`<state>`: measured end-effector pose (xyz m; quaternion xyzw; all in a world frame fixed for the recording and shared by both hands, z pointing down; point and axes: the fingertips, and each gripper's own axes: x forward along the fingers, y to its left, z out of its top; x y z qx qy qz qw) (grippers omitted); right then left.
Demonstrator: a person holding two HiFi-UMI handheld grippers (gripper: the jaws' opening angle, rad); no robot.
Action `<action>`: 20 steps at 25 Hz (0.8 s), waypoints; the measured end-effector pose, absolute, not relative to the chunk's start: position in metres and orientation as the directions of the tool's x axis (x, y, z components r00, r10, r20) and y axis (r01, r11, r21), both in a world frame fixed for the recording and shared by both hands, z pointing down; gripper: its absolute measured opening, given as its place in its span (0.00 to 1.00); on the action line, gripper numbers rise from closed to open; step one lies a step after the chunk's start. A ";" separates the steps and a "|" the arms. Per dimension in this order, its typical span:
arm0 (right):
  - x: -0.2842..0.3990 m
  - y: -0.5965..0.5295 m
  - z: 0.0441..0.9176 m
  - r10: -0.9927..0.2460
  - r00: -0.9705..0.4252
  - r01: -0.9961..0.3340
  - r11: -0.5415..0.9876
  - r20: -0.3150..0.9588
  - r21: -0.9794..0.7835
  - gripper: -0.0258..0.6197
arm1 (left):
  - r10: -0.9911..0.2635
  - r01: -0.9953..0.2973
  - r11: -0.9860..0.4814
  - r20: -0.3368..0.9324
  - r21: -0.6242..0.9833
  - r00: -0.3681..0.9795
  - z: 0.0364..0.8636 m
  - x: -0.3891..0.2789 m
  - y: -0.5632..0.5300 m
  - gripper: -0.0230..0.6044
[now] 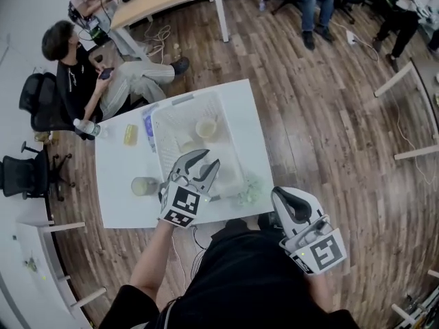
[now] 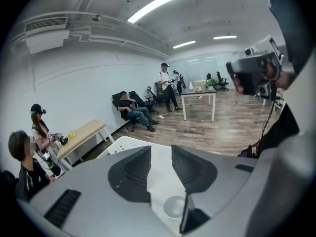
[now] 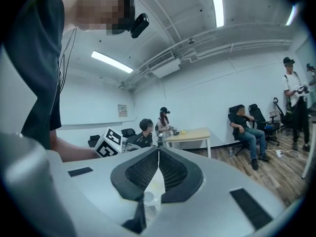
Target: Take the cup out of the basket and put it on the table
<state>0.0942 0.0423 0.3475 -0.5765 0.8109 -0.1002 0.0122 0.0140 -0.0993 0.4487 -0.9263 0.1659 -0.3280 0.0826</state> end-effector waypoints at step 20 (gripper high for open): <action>0.160 0.083 0.355 -0.984 -0.066 -0.985 0.037 0.167 -0.169 0.08 | -0.285 0.044 -0.948 0.906 -0.314 0.312 0.638 0.018 -0.207 0.43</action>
